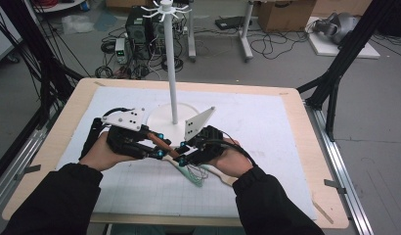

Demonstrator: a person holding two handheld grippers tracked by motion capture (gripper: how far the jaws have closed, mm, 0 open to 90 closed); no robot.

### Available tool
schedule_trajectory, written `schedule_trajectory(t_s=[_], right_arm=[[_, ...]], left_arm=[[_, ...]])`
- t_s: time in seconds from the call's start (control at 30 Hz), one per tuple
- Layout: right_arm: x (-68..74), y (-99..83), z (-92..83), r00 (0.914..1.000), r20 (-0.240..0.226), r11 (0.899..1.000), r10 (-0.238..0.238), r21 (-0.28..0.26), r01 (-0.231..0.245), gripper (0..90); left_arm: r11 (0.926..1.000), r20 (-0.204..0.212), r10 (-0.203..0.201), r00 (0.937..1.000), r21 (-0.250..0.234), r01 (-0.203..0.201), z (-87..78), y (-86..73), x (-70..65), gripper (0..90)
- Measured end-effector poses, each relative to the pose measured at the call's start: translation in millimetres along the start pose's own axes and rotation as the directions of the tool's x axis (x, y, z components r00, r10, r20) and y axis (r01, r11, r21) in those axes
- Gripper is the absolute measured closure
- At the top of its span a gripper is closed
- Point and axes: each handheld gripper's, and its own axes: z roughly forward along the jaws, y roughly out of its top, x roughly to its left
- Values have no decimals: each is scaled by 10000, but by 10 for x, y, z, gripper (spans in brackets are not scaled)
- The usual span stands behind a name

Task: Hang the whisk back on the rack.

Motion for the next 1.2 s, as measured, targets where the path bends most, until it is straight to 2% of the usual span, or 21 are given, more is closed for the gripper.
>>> schedule_trajectory(t_s=[0.33,0.47,0.6,0.8,0.9,0.97,1.0,1.03,1.13,1.2], right_arm=[[8,37,-28,9978,652,9995,84,-301,-65,670],[53,75,-24,9926,1194,9989,-220,-381,268,678],[70,102,-7,9900,1399,9983,-172,-523,248,653],[87,120,2,9774,2098,9979,-244,-529,362,688],[70,111,0,9804,1964,9981,-163,-550,276,707],[52,105,-8,9837,1796,9983,-117,-545,218,713],[44,103,-9,9865,1637,9983,-37,-573,132,715],[41,102,-12,9875,1571,9982,-144,-559,234,715],[38,98,-24,9905,1372,9979,-97,-618,184,715],[24,93,-31,9920,1259,9971,-92,-741,186,716]], left_arm=[[9992,-324,-302,9990,-261,294,-40,44,24,701],[9987,-449,-423,9981,-286,410,-24,65,21,701],[9979,-655,-613,9960,-256,597,-12,93,24,701],[9966,-915,-784,9927,-308,758,-10,122,31,701],[9975,-970,-675,9930,-293,649,0,128,14,698],[9968,-902,-758,9930,-303,733,17,132,22,691],[9967,-979,-791,9920,-270,768,22,135,28,655],[9962,-887,-846,9925,-265,826,26,134,35,604],[9972,-708,-680,9952,-357,656,28,146,24,647],[9964,-645,-749,9951,-458,720,32,154,21,646]])
